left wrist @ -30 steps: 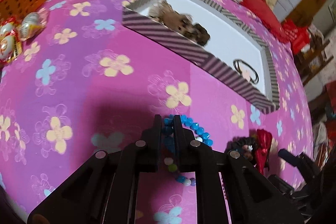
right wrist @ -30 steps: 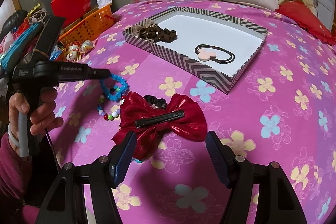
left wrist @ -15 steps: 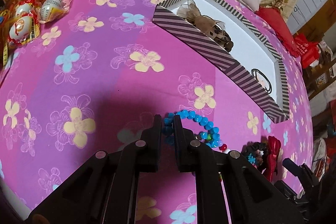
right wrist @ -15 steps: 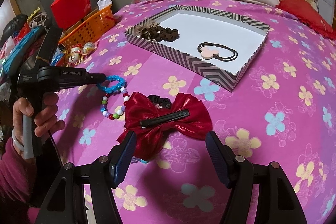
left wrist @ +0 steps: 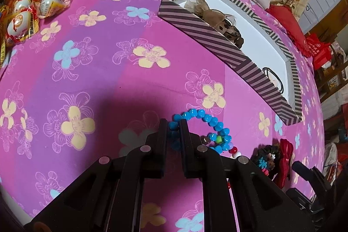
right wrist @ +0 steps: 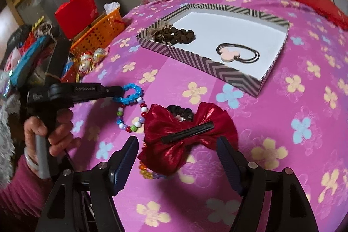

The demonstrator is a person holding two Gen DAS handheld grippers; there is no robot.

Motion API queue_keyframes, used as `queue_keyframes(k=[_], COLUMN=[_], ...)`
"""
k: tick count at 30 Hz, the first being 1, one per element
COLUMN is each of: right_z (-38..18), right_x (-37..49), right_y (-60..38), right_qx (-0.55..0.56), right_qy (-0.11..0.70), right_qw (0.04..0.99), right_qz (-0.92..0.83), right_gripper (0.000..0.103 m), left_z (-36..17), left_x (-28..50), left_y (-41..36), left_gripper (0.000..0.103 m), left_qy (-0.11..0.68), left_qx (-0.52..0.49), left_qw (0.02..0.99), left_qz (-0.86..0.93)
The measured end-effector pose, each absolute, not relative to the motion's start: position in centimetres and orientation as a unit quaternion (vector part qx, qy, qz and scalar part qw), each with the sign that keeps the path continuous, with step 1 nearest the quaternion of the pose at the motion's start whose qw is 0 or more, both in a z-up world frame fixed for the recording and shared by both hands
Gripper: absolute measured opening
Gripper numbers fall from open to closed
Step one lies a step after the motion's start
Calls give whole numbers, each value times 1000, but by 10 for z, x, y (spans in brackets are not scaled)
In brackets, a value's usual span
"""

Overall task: Organize jewelry
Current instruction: 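Lift blue bracelet with left tool while right tool grasps red satin bow, then carry blue bracelet in left tool while right tool carries red bow to tray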

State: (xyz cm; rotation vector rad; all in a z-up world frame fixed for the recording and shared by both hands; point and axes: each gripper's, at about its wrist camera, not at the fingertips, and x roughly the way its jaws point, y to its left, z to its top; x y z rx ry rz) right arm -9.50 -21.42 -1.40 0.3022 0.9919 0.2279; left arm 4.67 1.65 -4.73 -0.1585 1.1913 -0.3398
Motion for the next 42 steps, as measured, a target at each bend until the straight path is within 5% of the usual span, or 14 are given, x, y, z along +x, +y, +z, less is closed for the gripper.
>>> queue_keyframes(k=[10,21,23,25,27,42], right_z=[-31,-34,-32,-31,-29,9], right_x=[-81,-50,-54,-60,-67,-94], right_y=[-227,-219,-212,-209,-213,-239], right_qx=[259,195,156,128,130,162], right_qy=[513,523,515,506,497,445], right_qw=[811,826,839,849,854,877], right_qz=[106,83,83,79,86,86], right_gripper=[72,71,63,31,24,23], left_z=[-47,-47,-47,-47,-47,-21], left_x=[47,45,45,45,45,33], left_y=[14,11,12,11,10,6], left_gripper=[9,9,9,9,10,10], left_qy=[558,556,556,556,556,528], left_qx=[-75,-71,-70,-69,-69,-90], left_qw=[811,812,812,812,812,819], left_qz=[-160,-162,-162,-163,-163,-208])
